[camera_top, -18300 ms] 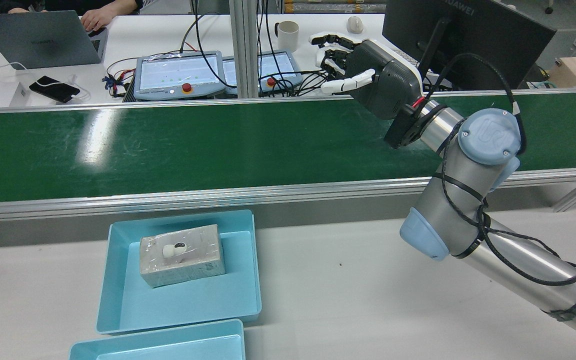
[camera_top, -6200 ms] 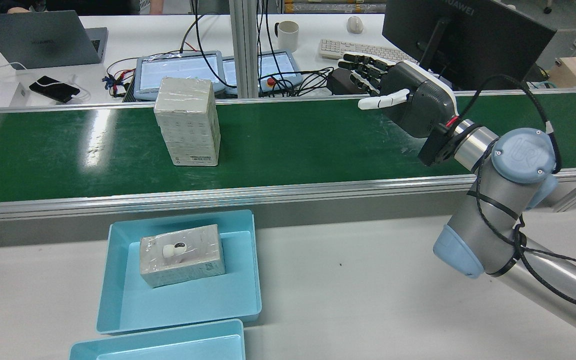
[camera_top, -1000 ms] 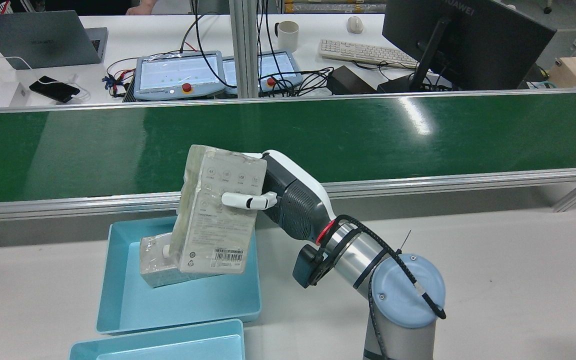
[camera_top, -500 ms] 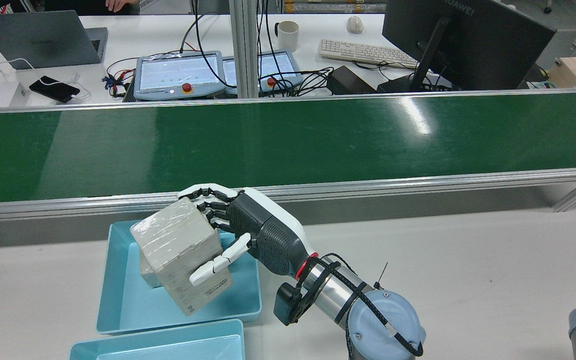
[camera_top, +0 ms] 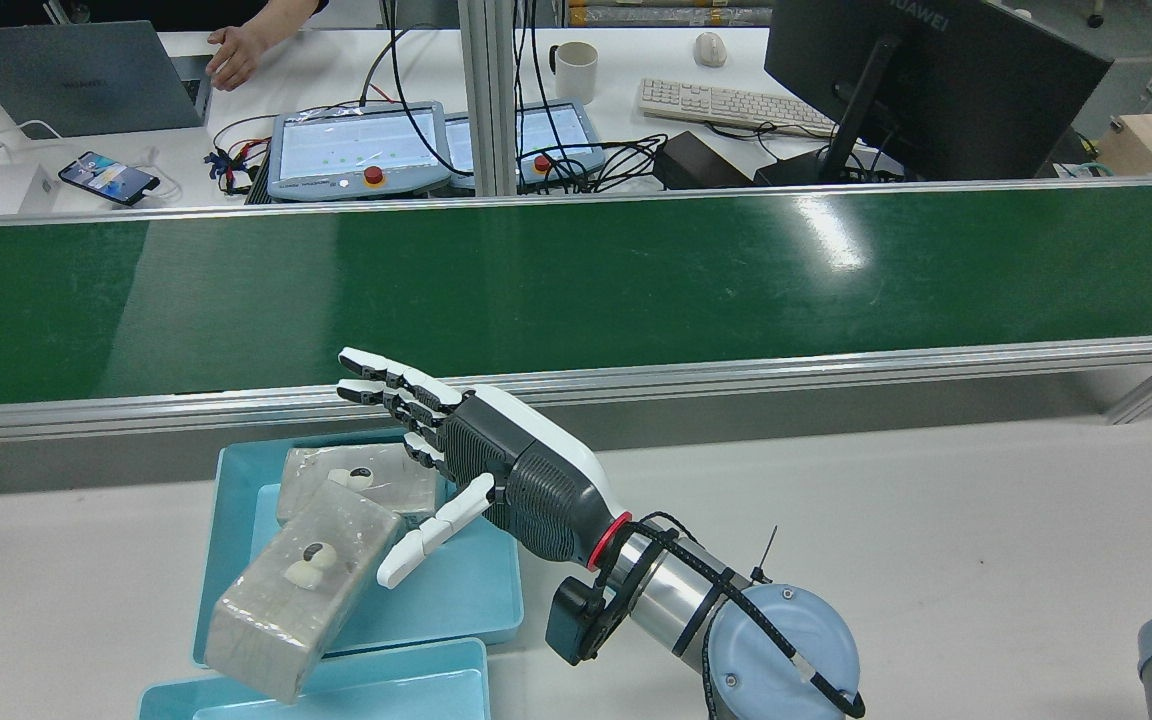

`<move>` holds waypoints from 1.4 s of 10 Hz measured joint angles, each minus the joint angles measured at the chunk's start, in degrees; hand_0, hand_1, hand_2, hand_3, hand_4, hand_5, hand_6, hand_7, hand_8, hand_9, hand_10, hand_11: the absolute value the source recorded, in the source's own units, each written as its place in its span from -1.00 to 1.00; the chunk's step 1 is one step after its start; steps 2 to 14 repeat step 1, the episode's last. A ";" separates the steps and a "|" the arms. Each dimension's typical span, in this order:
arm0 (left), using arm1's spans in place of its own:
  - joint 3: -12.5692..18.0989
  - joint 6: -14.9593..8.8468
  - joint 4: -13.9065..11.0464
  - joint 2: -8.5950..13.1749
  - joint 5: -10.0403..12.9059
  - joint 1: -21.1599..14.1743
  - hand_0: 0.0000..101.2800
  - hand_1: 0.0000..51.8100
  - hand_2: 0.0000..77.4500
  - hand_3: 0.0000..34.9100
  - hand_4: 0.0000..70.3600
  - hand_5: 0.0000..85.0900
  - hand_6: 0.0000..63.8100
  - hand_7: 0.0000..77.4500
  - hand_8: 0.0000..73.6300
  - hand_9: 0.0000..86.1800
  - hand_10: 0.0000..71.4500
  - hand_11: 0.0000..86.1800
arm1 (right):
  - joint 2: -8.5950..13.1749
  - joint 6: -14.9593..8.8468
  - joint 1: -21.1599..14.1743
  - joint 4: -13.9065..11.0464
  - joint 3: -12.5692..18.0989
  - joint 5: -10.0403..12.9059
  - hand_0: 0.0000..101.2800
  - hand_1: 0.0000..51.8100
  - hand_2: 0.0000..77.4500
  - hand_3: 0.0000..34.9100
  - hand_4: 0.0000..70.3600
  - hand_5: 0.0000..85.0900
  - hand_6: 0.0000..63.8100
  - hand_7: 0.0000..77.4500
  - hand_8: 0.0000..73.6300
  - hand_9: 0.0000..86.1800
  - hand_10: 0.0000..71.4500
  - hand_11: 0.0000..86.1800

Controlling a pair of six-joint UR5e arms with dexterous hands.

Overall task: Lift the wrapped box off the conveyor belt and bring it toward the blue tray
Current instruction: 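Lower the white box into the blue tray and open the right hand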

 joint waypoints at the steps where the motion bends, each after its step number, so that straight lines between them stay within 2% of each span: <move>1: 0.00 0.00 0.00 0.00 0.00 0.00 -1.00 -1.00 -0.97 -1.00 -1.00 -0.97 -1.00 -0.99 -0.99 -1.00 -0.98 -1.00 | -0.17 0.08 1.14 -0.12 1.12 -0.95 -0.03 -0.41 -0.94 0.49 -0.81 -0.78 -1.00 -0.62 -1.00 -0.96 -1.00 -0.96; 14: 0.00 0.00 0.00 0.00 0.00 0.00 -1.00 -1.00 -0.97 -1.00 -1.00 -0.97 -1.00 -0.99 -0.99 -1.00 -0.98 -1.00 | -0.17 0.08 1.14 -0.12 1.12 -0.95 -0.03 -0.41 -0.94 0.49 -0.81 -0.78 -1.00 -0.62 -1.00 -0.96 -1.00 -0.96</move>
